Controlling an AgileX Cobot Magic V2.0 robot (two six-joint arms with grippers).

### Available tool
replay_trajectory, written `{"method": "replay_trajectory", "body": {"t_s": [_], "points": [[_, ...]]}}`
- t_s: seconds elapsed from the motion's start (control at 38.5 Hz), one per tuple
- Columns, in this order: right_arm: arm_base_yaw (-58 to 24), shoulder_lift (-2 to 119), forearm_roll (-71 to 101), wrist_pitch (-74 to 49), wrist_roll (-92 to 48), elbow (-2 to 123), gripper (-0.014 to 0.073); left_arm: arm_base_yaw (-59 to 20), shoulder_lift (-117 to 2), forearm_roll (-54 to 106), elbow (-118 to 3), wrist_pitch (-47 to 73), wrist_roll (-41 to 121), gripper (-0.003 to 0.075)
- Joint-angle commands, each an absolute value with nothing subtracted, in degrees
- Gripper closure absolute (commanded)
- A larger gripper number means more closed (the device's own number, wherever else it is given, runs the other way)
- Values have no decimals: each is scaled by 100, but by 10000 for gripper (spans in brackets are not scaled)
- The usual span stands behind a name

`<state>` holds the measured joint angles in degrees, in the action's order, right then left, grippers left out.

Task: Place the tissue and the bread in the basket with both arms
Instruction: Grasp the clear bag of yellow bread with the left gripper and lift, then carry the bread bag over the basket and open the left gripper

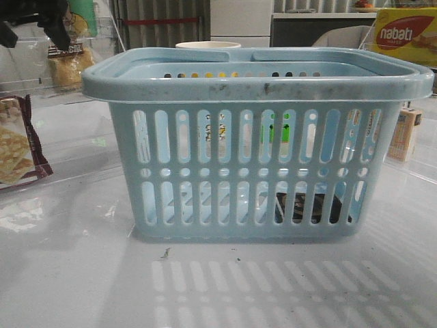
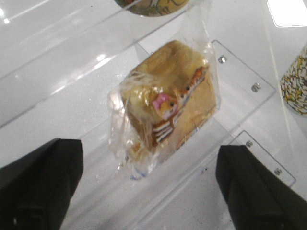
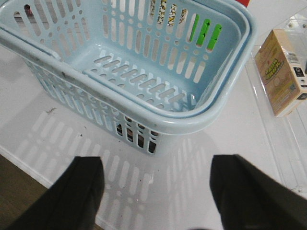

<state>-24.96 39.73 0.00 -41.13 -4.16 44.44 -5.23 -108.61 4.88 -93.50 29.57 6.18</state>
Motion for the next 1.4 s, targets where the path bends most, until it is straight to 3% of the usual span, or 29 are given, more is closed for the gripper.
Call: {"method": "replay_trajectory", "body": {"t_s": [0.0,0.29,0.52,0.83,1.12,1.38], "points": [[-2492,3947,-45,-3713,-448,4598,25,-520,-10896,578,-9741,2310,566,106],[-2492,3947,-45,-3713,-448,4598,25,-520,-11312,578,-9841,1574,566,133],[-2492,3947,-45,-3713,-448,4598,25,-520,-11291,578,-9841,1614,566,384],[-2492,3947,-45,-3713,-448,4598,25,-531,-10669,841,-9971,2719,566,629],[-2492,3947,-45,-3713,-448,4598,25,-723,-9579,874,-10129,4185,659,629],[-2492,3947,-45,-3713,-448,4598,25,-1714,-8903,1091,-10129,4845,1525,629]]}}
